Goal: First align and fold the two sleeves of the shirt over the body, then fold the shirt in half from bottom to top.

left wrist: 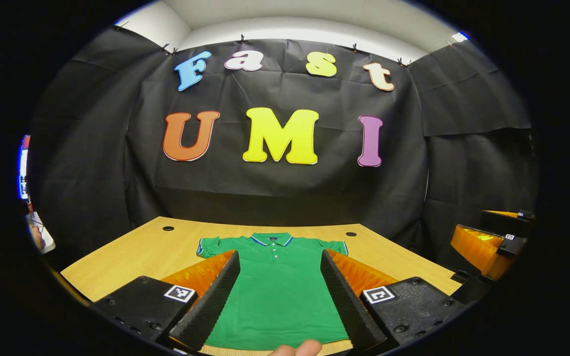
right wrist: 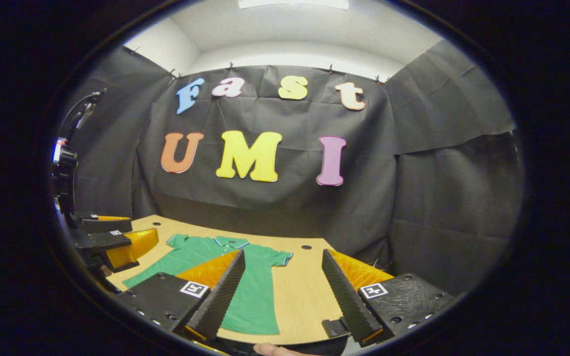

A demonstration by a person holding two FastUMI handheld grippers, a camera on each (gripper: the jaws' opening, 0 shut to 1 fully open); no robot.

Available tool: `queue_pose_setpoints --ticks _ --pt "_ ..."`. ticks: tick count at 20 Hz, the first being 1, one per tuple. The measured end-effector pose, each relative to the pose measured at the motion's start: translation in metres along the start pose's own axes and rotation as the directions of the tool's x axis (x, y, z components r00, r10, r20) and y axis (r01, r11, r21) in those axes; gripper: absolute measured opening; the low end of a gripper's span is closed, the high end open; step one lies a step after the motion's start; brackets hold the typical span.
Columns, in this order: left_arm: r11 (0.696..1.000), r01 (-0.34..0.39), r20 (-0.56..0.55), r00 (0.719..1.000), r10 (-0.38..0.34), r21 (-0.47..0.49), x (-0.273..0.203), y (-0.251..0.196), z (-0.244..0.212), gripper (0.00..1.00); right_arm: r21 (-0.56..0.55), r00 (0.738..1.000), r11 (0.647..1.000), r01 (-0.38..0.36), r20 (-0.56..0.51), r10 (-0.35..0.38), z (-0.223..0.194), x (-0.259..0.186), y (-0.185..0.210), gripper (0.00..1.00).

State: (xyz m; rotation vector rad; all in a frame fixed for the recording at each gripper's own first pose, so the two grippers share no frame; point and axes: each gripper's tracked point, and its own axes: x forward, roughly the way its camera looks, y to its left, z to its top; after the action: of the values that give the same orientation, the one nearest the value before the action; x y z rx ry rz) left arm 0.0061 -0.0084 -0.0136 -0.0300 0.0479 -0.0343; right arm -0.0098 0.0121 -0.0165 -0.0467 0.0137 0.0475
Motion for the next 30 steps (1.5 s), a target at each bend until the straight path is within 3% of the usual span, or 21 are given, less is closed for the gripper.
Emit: queue_pose_setpoints --ticks 5,9,13,14,18,24,30 --pt "1.000 -0.015 -0.019 1.000 0.015 0.004 0.008 0.003 -0.009 1.00 0.007 1.000 1.000 0.012 0.023 -0.012 0.006 0.013 -0.008 0.97" --pt "1.000 -0.017 -0.050 0.999 0.015 -0.024 0.027 0.009 -0.023 1.00 -0.015 0.999 1.000 0.023 0.032 -0.022 0.012 0.057 -0.017 0.95" --pt "0.998 -0.062 -0.054 0.997 0.061 -0.024 0.047 0.025 -0.032 1.00 -0.021 1.000 1.000 0.011 -0.011 -0.011 0.003 0.135 -0.017 0.97" --pt "0.997 -0.083 -0.042 0.996 0.083 -0.007 0.052 0.031 -0.032 1.00 -0.023 0.999 1.000 0.008 -0.039 -0.009 -0.006 0.158 -0.016 0.93" --pt "0.986 -0.155 -0.018 0.988 0.156 0.066 0.063 0.048 -0.037 1.00 0.009 0.988 1.000 0.018 -0.153 -0.016 -0.051 0.255 -0.007 0.97" --pt "0.989 -0.136 -0.072 0.987 0.140 0.065 0.080 0.052 -0.059 1.00 0.004 0.931 0.998 0.059 -0.362 -0.053 -0.148 0.379 -0.002 0.94" --pt "0.990 -0.135 -0.122 0.983 0.138 0.029 0.089 0.065 -0.071 1.00 0.038 0.864 0.994 0.104 -0.499 -0.072 -0.208 0.439 -0.003 0.95"
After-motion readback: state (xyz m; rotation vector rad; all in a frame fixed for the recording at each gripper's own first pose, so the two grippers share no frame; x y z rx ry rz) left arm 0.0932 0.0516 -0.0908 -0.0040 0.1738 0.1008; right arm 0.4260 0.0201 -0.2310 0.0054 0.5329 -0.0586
